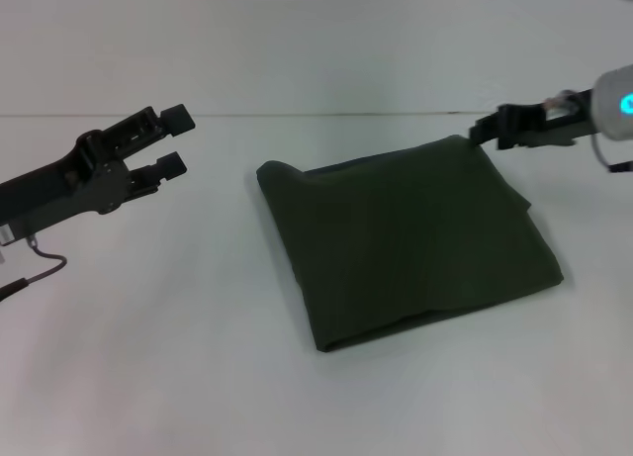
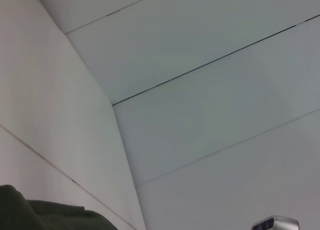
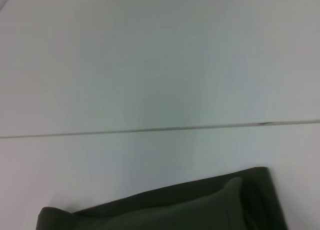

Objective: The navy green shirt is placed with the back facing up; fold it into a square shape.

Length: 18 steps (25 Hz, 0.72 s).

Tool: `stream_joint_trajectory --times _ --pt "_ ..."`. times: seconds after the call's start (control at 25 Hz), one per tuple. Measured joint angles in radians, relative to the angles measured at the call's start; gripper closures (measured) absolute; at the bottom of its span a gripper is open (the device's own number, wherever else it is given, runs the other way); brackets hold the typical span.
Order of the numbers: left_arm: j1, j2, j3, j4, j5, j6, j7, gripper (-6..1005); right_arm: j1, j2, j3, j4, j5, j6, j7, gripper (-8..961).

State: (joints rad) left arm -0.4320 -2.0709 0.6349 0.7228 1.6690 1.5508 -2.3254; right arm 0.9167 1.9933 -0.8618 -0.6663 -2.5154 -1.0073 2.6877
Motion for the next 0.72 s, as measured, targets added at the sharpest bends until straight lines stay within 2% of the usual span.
stream_joint_trajectory --times 0.2,0.36,0.44,0.52,0.6,0.72 --pt "0.0 0.0 -0.001 -0.001 0.0 -0.004 0.003 52 0.03 0.029 -0.003 0.132 0.0 0.15 -0.039 500" --pt "-0.001 0.0 -0.001 -0.002 0.0 -0.01 0.005 52 0.039 0.034 -0.019 0.192 -0.034 0.229 -0.038 500" --pt "-0.001 0.001 -0.001 -0.002 0.0 -0.012 0.006 52 0.038 0.03 -0.024 0.185 -0.067 0.242 -0.009 499" --pt "-0.001 0.003 -0.002 -0.002 0.0 -0.012 0.006 52 0.026 0.021 -0.015 0.146 -0.07 0.212 0.006 499" --pt "-0.001 0.007 0.001 -0.002 0.004 -0.008 0.003 52 -0.009 0.012 0.008 0.039 -0.027 0.11 0.003 497" --pt "0.002 0.019 0.027 -0.003 0.031 0.024 -0.021 52 -0.1 0.004 0.042 -0.174 0.114 -0.077 -0.027 494"
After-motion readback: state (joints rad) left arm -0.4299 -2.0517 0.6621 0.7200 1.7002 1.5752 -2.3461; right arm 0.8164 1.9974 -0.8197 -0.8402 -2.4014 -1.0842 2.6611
